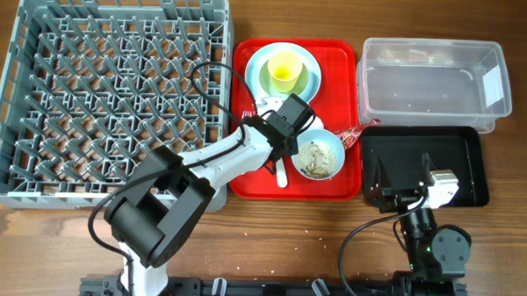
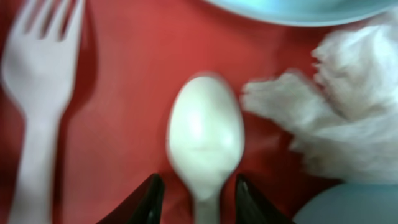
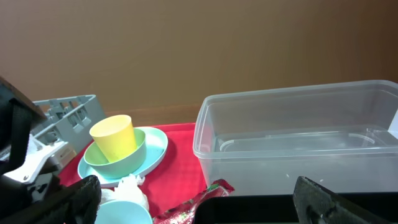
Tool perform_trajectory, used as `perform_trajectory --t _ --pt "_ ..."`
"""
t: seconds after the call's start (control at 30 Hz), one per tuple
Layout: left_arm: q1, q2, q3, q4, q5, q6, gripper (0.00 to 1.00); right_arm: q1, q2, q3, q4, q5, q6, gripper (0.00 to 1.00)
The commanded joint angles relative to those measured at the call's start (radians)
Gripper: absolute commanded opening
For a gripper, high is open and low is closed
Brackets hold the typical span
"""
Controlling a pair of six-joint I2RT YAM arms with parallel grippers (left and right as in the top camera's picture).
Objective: Sort waste into correct bins and load items into the dishwasher rack
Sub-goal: 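Carry the spoon to the dish rack and release it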
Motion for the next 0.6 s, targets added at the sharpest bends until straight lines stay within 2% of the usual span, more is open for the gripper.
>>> perform_trajectory --t 0.0,0.07,0.23,0.37,0.5,0.57 --pt "0.008 0.064 -0.006 0.000 -0.052 -0.002 0.33 0.006 -0.003 -0.001 0.003 0.000 -0.014 1.00" --pt "0.008 0.068 -0.006 -0.016 -0.071 0.022 0.04 0.006 -0.003 -0.001 0.003 0.000 -0.014 1.00" --pt "0.008 -0.006 -0.006 -0.131 -0.101 0.029 0.04 0.006 -0.003 -0.001 0.003 0.000 -0.014 1.00" --pt "0.008 -0.185 -0.006 -0.179 -0.101 0.033 0.04 0.006 -0.003 -0.001 0.003 0.000 -0.014 1.00" --pt "0.052 -0.409 -0.006 -0.224 -0.101 0.191 0.04 0.006 -0.003 -0.001 0.003 0.000 -0.014 1.00" --pt "0.147 -0.520 -0.006 -0.269 -0.100 0.299 0.04 0.006 -0.003 -0.001 0.003 0.000 -0.014 1.00"
